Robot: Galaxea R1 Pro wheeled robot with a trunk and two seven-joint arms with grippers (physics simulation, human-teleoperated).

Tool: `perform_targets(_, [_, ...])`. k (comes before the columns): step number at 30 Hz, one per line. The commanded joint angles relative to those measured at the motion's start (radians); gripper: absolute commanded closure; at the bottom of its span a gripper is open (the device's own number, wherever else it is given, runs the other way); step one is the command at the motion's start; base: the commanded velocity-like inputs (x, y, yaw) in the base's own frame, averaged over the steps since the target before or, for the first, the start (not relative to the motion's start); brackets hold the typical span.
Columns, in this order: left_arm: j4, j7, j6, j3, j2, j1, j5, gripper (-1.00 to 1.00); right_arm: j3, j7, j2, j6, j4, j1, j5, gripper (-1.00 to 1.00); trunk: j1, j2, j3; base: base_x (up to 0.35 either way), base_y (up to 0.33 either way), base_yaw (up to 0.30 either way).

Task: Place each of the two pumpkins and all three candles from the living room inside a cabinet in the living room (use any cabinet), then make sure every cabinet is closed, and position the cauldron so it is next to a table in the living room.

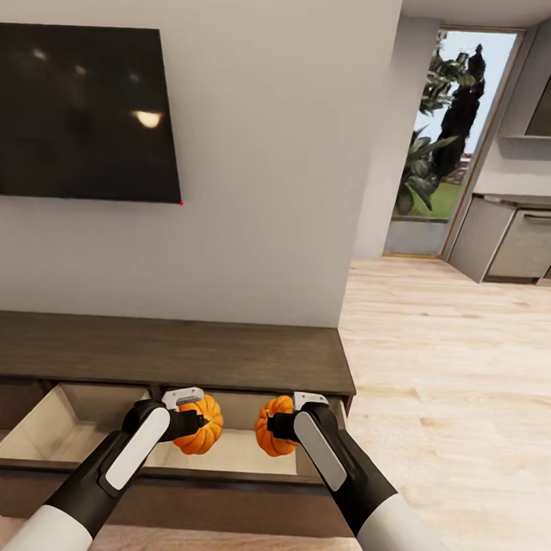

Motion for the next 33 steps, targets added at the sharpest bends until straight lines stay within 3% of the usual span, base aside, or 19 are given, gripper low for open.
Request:
perform_targets(1, [-0.001,0.011,-0.001,-0.003,0.001,-0.001,0.009,1.00,0.002,-0.010,0.000,-0.001,-0.001,-0.001,-0.010,1.00,0.000,-0.001,-0.001,0.000,0.000,0.000])
perform_targets(33, [-0.005,0.011,-0.001,-0.001,0.004,-0.001,0.010,1.00,0.001,-0.010,-0.001,-0.022,-0.001,-0.001,-0.010,1.00,0.004,-0.008,-0.004,0.044,0.006,0.000])
